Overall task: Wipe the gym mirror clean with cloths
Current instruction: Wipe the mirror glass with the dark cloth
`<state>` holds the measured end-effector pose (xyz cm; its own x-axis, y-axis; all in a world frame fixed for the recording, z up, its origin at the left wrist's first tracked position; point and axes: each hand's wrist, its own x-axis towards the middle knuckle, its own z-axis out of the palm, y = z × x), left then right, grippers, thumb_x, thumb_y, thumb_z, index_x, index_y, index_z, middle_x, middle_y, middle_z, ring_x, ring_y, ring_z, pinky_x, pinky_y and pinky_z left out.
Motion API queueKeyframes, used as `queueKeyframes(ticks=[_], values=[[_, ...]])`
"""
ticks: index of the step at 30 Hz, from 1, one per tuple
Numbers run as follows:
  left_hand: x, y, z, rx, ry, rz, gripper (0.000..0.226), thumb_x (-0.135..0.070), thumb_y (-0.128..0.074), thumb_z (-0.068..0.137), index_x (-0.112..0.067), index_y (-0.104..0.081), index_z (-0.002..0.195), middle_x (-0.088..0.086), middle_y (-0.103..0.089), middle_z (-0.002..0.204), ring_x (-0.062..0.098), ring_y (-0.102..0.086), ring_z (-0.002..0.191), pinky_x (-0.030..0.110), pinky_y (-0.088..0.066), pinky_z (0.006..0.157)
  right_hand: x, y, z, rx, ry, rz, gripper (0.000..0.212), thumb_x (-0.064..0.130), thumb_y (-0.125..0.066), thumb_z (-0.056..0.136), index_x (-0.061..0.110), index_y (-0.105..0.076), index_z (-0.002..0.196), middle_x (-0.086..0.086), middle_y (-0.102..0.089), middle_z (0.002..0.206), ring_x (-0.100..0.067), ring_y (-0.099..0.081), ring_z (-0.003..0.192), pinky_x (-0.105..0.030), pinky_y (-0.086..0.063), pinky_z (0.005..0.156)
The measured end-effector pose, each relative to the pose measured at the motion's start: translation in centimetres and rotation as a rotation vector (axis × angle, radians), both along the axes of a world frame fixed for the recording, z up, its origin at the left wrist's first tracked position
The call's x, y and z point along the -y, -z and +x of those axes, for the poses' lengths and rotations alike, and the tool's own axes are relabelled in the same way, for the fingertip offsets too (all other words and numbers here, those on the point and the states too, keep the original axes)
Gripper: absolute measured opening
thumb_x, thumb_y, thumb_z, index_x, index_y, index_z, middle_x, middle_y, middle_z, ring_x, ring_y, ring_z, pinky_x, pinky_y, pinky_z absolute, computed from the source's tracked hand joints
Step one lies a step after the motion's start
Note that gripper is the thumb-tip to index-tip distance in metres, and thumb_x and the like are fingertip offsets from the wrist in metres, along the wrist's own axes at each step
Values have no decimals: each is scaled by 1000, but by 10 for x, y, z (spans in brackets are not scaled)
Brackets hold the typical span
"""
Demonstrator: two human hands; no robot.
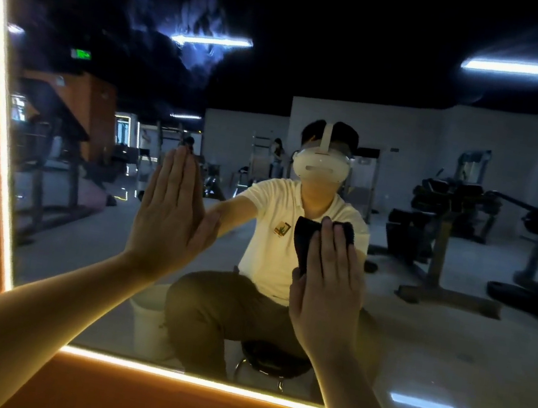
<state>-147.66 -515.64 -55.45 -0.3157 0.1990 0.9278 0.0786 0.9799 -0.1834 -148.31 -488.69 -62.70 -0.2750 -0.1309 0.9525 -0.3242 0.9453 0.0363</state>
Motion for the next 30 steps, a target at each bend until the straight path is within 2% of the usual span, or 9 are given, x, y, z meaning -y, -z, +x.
queueKeyframes(ticks=[5, 8, 13, 17, 20, 23, 25, 27, 30], values=[[7, 0, 4, 36, 25, 11, 92, -63, -28, 104, 4, -5, 162, 22, -3, 171, 31, -1, 161, 51, -12, 130, 19, 2, 0, -8, -47, -165, 66, 16, -59, 99, 2, -32, 158, -14, -18, 170, -28, -11, 159, -54, -20, 126], [33, 10, 13, 33, 75, 19, 90, -65, -25, 104, 2, -13, 163, 18, -10, 172, 28, -6, 161, 46, -7, 131, 40, 2, -5, -18, -55, -288, 69, 15, -59, 100, 1, -27, 160, -14, -17, 170, -29, -9, 159, -57, -17, 126], [89, 57, 25, 102, 76, 192, 96, -53, -48, 93, -3, -8, 164, 13, -5, 173, 26, -5, 161, 55, -17, 128, 83, -4, -12, -16, 30, -410, 77, 18, -58, 99, -1, -17, 161, -16, -8, 171, -33, -5, 159, -53, -9, 128], [116, 80, 28, 124, 123, 213, 96, -48, -53, 92, -5, -7, 165, 10, -4, 174, 25, -5, 161, 55, -17, 128, 145, 3, -8, -1, -4, -177, 70, 22, -42, 102, 4, -12, 162, -16, -4, 171, -30, 4, 159, -48, 0, 128], [126, 89, 27, 109, 187, 233, 82, -27, -50, 96, -4, -12, 164, 10, -8, 174, 26, -7, 161, 58, -19, 127, 203, 20, 1, 37, -87, 117, 70, 21, -35, 97, 6, -10, 161, -18, 0, 171, -31, 8, 158, -52, -3, 128], [131, 90, 23, 39, 273, 235, 65, -22, -41, 102, 1, -26, 161, 14, -21, 171, 31, -19, 159, 57, -24, 125, 242, 54, 10, 86, -198, 498, 63, 22, -29, 101, 9, -21, 162, -14, -8, 171, -28, 6, 159, -48, 2, 128], [131, 85, 21, -3, 287, 267, 58, -20, -43, 104, 0, -35, 158, 14, -32, 166, 31, -29, 155, 56, -31, 121, 246, 63, 8, 100, -230, 627, 59, 24, -30, 104, 12, -28, 161, -10, -16, 171, -25, 3, 159, -45, 0, 129], [133, 79, 21, -18, 286, 303, 53, -20, -46, 103, -3, -45, 153, 12, -44, 159, 30, -40, 148, 52, -36, 116, 236, 51, 3, 50, -202, 630, 65, 27, -51, 97, 14, -35, 158, -9, -21, 169, -25, -3, 159, -47, -5, 128], [141, 73, 25, -6, 282, 283, 54, -25, -49, 100, -5, -49, 150, 11, -51, 152, 30, -47, 139, 47, -40, 111, 209, 9, -4, -25, -93, 346, 72, 26, -61, 91, 10, -34, 156, -12, -16, 168, -27, -4, 158, -50, -10, 127]])
